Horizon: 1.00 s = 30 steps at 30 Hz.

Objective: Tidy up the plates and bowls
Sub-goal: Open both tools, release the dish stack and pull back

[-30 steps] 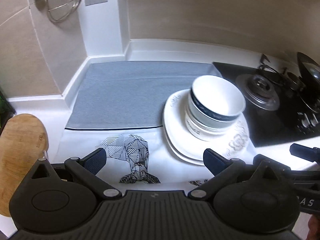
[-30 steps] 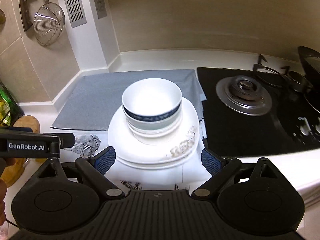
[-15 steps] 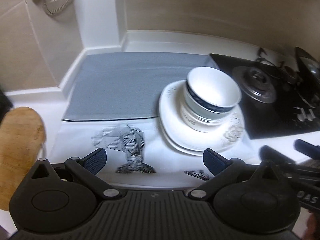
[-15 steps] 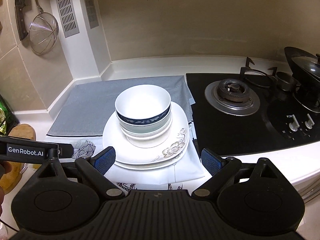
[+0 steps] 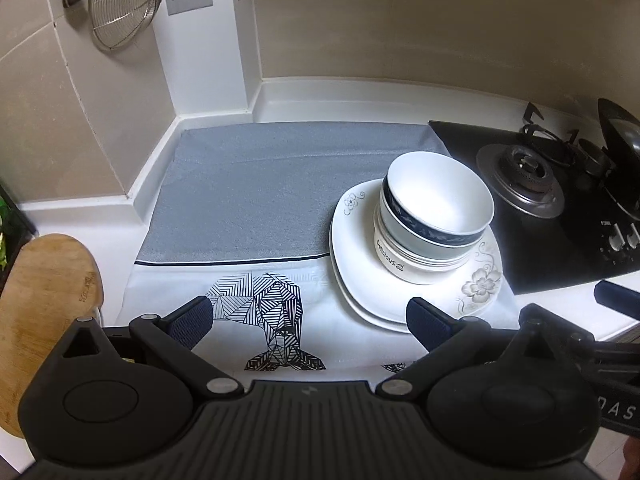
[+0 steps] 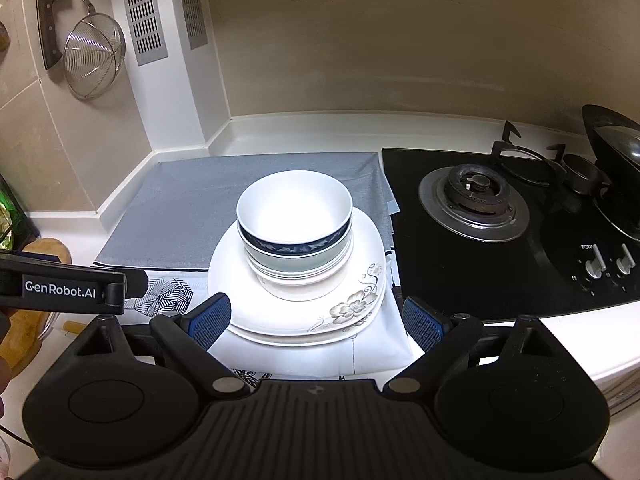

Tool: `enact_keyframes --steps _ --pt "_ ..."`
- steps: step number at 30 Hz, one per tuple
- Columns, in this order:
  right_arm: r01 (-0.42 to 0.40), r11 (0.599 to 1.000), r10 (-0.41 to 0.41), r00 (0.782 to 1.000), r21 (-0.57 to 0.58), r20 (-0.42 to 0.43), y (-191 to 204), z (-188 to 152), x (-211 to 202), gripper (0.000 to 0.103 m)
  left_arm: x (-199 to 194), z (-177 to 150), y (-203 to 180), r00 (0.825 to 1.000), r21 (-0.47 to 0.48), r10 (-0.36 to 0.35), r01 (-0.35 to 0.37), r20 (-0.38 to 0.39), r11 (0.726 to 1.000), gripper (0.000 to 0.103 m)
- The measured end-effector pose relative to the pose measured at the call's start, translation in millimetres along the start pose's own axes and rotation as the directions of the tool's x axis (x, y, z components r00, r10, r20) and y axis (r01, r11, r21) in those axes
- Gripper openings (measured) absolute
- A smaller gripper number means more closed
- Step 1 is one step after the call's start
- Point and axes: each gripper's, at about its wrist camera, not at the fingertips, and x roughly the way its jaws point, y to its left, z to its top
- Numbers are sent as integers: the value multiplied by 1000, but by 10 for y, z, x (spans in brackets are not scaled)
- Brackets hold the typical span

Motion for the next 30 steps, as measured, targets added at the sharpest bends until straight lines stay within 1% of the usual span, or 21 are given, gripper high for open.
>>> enact_keyframes --steps 6,19,30 --pt "4 1000 -4 1000 1 -5 7 14 28 94 4 11 -23 1000 23 9 -9 13 1000 103" --pt "21 1000 -21 1000 4 -8 5 27 26 94 32 29 -60 1000 48 -12 11 19 999 103" --pt "27 1000 -27 1000 13 -5 21 29 43 94 34 31 -53 1000 62 -13 11 28 998 103"
